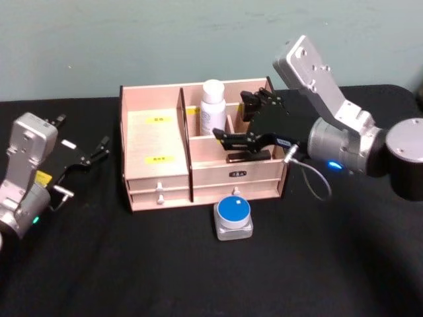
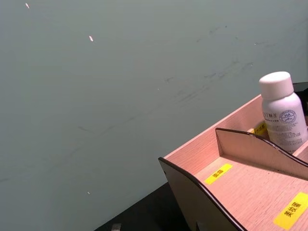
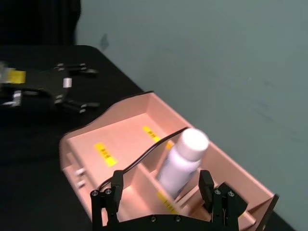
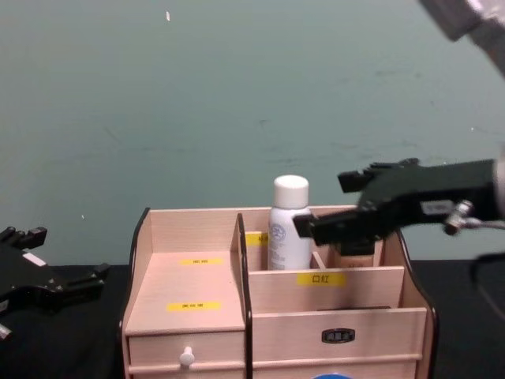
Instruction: Pick up the facial cleanser and watermelon frost from the table and place them into the tiered storage box.
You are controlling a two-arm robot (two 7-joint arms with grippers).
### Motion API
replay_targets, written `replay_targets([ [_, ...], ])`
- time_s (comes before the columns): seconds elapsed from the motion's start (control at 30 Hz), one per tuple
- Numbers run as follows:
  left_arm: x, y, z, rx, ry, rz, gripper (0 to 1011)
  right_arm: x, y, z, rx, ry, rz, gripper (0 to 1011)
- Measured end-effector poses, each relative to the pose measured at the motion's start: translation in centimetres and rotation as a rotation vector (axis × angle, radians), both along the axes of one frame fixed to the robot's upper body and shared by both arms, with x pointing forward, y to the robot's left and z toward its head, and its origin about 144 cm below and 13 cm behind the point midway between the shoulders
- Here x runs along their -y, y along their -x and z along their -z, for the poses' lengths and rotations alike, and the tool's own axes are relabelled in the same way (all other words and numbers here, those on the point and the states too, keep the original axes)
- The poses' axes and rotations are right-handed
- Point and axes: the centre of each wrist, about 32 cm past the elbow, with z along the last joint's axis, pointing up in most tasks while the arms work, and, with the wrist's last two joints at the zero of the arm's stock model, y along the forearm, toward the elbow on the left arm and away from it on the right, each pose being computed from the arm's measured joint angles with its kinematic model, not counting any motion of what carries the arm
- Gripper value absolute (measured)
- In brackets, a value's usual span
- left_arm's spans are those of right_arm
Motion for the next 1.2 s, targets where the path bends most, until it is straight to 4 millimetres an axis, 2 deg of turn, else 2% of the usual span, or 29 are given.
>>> replay_targets([
  [0.1, 0.0, 0.0, 0.0, 0.0, 0.0, 0.0, 1010, 0.9, 2.2, -0.2, -0.02, -0.001, -0.018, 1002],
  [0.27, 0.0, 0.0, 0.0, 0.0, 0.0, 0.0, 1010, 1.7, 4.7, 0.1, -0.057, -0.015, -0.034, 1003],
  [0.3, 0.0, 0.0, 0.0, 0.0, 0.0, 0.0, 1010, 1.7, 4.7, 0.1, -0.057, -0.015, -0.034, 1003],
  [0.37, 0.0, 0.0, 0.0, 0.0, 0.0, 0.0, 1010, 2.1, 6.1, 0.7, -0.091, -0.018, -0.04, 1003],
  [0.53, 0.0, 0.0, 0.0, 0.0, 0.0, 0.0, 1009, 2.5, 7.8, 2.3, -0.154, -0.003, -0.048, 1002],
  [0.8, 0.0, 0.0, 0.0, 0.0, 0.0, 0.0, 1010, 2.6, 8.7, 4.6, -0.227, 0.012, -0.032, 1003],
  [1.2, 0.0, 0.0, 0.0, 0.0, 0.0, 0.0, 1010, 2.8, 8.0, 6.4, -0.281, 0.0, -0.003, 1002],
])
